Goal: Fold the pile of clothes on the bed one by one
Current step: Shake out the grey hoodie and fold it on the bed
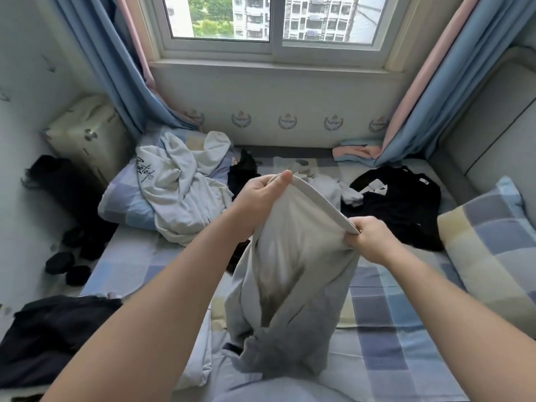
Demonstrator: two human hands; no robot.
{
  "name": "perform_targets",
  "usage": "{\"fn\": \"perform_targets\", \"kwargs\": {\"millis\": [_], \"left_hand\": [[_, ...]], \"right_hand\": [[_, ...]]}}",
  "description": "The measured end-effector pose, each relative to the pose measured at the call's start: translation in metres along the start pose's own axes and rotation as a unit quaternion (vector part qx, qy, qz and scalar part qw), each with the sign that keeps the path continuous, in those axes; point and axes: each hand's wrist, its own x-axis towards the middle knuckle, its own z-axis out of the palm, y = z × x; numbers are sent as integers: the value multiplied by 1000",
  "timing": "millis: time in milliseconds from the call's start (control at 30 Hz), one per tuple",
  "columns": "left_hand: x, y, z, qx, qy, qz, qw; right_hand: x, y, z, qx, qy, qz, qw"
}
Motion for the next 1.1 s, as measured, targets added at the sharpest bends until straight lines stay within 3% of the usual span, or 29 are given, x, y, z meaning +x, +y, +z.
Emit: {"fn": "perform_targets", "kwargs": {"millis": [133, 267, 333, 400, 500, 567, 700, 967, 1100], "left_hand": [[11, 2, 16, -4, 108, 33, 994], [27, -10, 27, 108, 210, 16, 972], [32, -21, 38, 227, 177, -36, 957], [29, -27, 62, 321, 82, -81, 940], [20, -29, 117, 333, -57, -34, 941], [19, -31, 155, 247, -125, -3, 961], [25, -31, 197, 228, -116, 48, 966], [31, 1, 225, 183, -134, -47, 973], [37, 2, 240, 40, -104, -82, 990]], "right_hand": [[-9, 71, 11, -3, 19, 128, 992], [-17, 81, -36, 169, 26, 63, 983], [-26, 69, -66, 223, -14, -2, 975], [-37, 53, -91, 296, -66, -47, 952], [-53, 29, -117, 345, -106, -92, 928], [-59, 21, -129, 331, -113, -115, 930], [-61, 42, -156, 304, -89, -117, 941], [-52, 116, -171, 58, 63, -67, 994], [-48, 127, -151, -8, 95, -16, 995]]}}
